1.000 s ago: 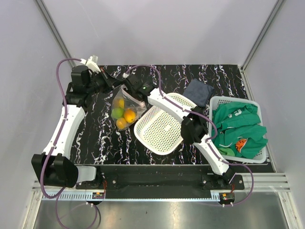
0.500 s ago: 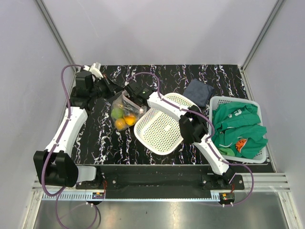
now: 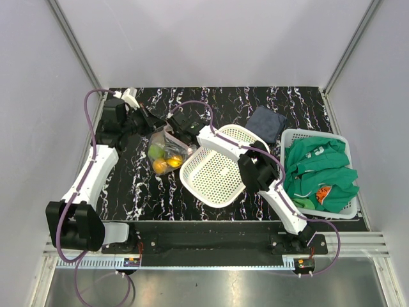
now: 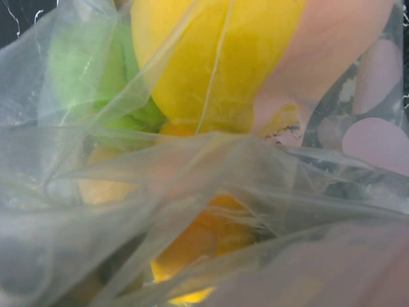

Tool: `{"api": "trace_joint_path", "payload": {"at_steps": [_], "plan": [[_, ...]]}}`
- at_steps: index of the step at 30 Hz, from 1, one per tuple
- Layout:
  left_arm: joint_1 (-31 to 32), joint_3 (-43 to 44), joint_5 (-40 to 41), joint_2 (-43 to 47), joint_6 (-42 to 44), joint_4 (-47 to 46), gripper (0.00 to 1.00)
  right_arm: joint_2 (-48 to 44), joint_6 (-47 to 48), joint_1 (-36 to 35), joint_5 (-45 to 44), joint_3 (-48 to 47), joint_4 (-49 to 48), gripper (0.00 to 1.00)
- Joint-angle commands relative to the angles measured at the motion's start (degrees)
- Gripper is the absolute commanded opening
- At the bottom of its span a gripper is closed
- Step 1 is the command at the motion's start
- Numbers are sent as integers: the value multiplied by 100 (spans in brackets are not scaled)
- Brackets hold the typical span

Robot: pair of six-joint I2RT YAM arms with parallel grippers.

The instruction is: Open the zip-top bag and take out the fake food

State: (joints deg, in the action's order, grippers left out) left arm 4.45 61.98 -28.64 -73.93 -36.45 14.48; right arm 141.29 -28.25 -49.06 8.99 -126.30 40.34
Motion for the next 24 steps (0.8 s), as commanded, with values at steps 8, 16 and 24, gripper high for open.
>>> {"api": "trace_joint_path", "payload": {"at_steps": [8, 16, 24], "plan": [[12, 245, -18, 397, 577, 108, 0, -1077, 65, 19, -389, -386, 53, 34], [12, 333, -203, 485, 700, 178, 0, -1420, 92, 37, -530, -905, 361, 28], [12, 517, -265, 573, 753, 336, 0, -1587, 48, 28, -767, -1177, 370, 29]]}}
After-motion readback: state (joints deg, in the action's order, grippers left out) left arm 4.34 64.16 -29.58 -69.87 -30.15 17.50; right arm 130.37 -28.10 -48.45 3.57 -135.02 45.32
